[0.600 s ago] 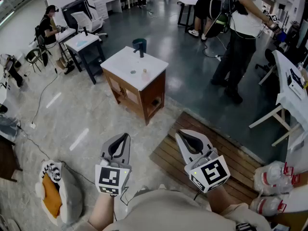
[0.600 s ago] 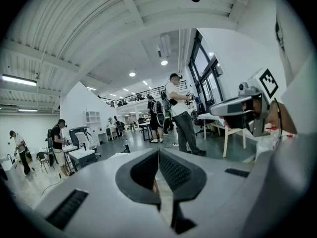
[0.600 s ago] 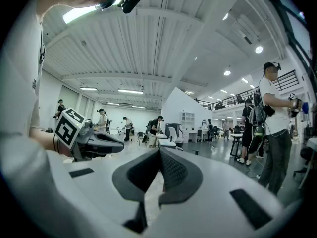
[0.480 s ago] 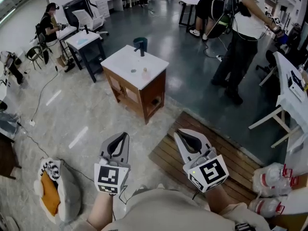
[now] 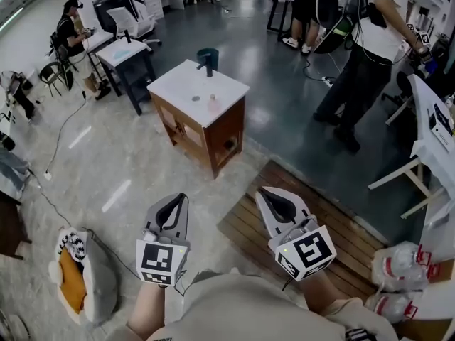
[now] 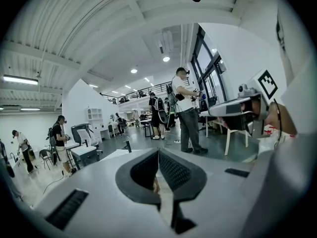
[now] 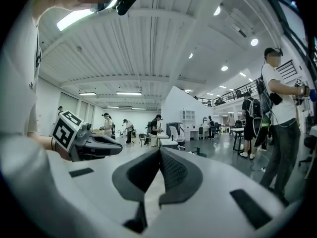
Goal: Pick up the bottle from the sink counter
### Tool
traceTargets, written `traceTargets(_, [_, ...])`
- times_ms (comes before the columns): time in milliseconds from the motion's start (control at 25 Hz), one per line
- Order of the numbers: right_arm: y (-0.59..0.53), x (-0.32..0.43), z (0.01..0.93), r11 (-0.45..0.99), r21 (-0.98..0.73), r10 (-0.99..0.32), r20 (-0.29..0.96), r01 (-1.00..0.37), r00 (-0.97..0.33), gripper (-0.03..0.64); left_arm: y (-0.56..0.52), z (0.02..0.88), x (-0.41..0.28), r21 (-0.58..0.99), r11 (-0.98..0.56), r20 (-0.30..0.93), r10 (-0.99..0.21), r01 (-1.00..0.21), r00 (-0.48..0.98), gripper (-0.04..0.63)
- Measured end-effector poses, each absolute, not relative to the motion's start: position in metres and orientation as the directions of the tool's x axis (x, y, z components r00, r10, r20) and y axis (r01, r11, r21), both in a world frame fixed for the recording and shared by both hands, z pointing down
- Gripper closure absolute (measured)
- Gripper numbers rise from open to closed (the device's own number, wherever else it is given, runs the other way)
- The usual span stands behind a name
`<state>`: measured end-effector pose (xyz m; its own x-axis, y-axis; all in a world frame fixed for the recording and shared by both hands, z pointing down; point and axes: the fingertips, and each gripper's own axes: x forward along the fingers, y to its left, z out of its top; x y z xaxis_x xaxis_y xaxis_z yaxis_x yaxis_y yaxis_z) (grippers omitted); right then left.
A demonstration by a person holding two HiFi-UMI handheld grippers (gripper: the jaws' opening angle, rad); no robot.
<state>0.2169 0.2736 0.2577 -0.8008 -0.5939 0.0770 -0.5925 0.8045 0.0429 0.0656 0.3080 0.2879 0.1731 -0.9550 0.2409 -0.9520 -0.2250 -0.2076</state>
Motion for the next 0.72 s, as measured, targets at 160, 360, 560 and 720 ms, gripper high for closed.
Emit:
traceTargets(160, [0.268, 0.221, 0.265, 0.810, 0.032, -0.586, 0.079, -0.586, -0.806, 0.620, 0.304, 0.289, 0.073, -0.211, -0.222, 0.240, -0.956, -0.952, 0.170, 0.588])
traceTargets(360, [0.258, 0.227, 0.276, 0.810, 0.027, -0.585, 0.096, -0.586, -0.805, 0.620, 0.297, 0.297, 0.080, -0.211, -0.223, 0.250, -0.954, -0.952, 0.168, 0.588])
traceTargets(560, [0.249, 0.226, 0.285, 0.813, 0.026, -0.581, 0.104, -0.582, -0.807, 0.620, 0.288, 0.301, 0.080, -0.212, -0.224, 0.248, -0.954, -0.951, 0.170, 0.588])
traceTargets(720, [0.236, 0.220, 0.294, 0.812, 0.034, -0.583, 0.104, -0.583, -0.806, 0.620, 0.276, 0.307, 0.079, -0.218, -0.242, 0.245, -0.951, -0.945, 0.187, 0.588])
